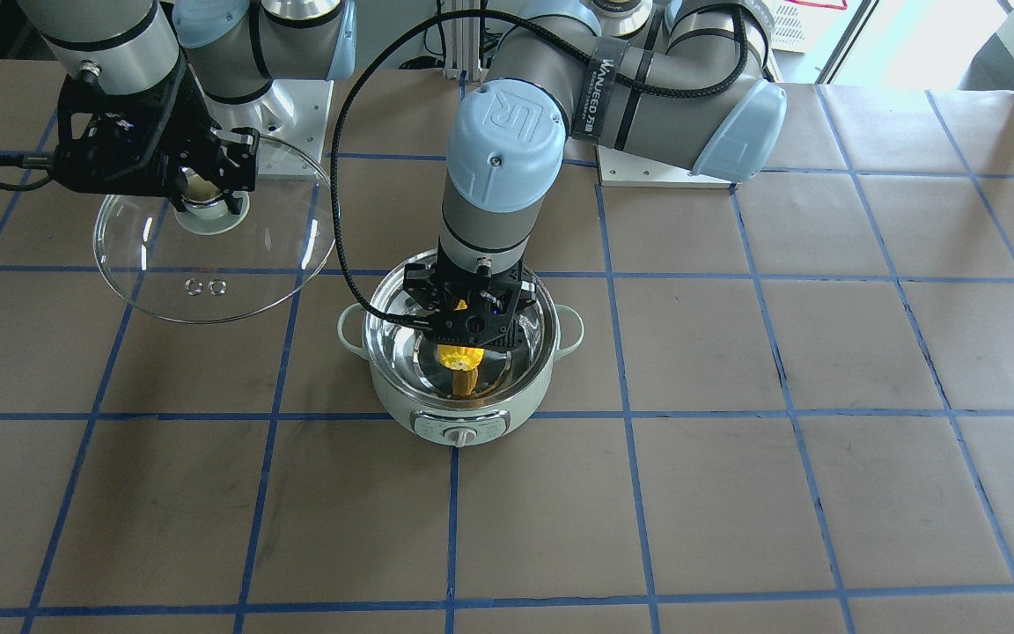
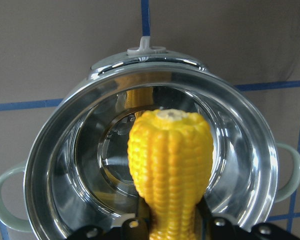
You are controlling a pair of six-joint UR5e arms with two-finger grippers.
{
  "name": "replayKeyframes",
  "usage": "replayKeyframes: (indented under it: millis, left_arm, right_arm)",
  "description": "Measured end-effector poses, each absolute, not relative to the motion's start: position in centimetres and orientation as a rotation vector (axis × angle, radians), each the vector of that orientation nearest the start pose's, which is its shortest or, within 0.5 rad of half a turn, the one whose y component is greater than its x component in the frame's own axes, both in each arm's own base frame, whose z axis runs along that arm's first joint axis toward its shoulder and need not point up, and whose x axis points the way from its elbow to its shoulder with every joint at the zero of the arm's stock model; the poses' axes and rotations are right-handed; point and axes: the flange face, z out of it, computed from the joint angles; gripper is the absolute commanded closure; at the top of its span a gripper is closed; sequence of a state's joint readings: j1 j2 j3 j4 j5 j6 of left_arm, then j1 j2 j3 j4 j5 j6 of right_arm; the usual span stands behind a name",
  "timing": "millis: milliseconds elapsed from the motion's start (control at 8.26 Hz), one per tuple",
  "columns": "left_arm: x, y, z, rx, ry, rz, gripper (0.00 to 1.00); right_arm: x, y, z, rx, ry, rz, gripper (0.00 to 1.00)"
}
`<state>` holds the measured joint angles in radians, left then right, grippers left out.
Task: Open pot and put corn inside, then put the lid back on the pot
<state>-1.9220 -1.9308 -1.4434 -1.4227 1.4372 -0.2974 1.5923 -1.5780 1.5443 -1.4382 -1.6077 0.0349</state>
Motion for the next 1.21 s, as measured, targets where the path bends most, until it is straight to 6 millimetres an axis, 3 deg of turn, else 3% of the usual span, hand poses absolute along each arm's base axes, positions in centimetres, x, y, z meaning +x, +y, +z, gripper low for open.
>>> replayKeyframes:
  millis: [484,605,726,847,968,1210]
  left_arm:
    - [-35.5,-54.1,34.0,0.087,3.218,0.226,1.00]
    - [-35.5,-54.1,33.3,0.081,3.211,0.245,0.81]
    - [-35.4,-53.8,32.6,0.080,3.203,0.265,0.51]
    - [-35.3,-53.6,32.1,0.076,3.193,0.278,0.26]
    - [-35.2,-53.6,31.7,0.065,3.191,0.265,0.10]
    - [-35.4,-54.2,30.6,-0.010,3.215,0.165,0.00]
  right_arm:
    - [14.0,-47.6,49.1,0.019,3.177,0.156,0.52]
    - [14.0,-47.6,49.1,0.019,3.177,0.158,0.52]
    - [14.0,-47.6,49.1,0.019,3.177,0.158,0.52]
    - [14.0,-47.6,49.1,0.020,3.177,0.159,0.52]
    - [14.0,-47.6,49.0,0.020,3.177,0.159,0.52]
    - [14.0,-47.6,49.0,0.019,3.177,0.159,0.52]
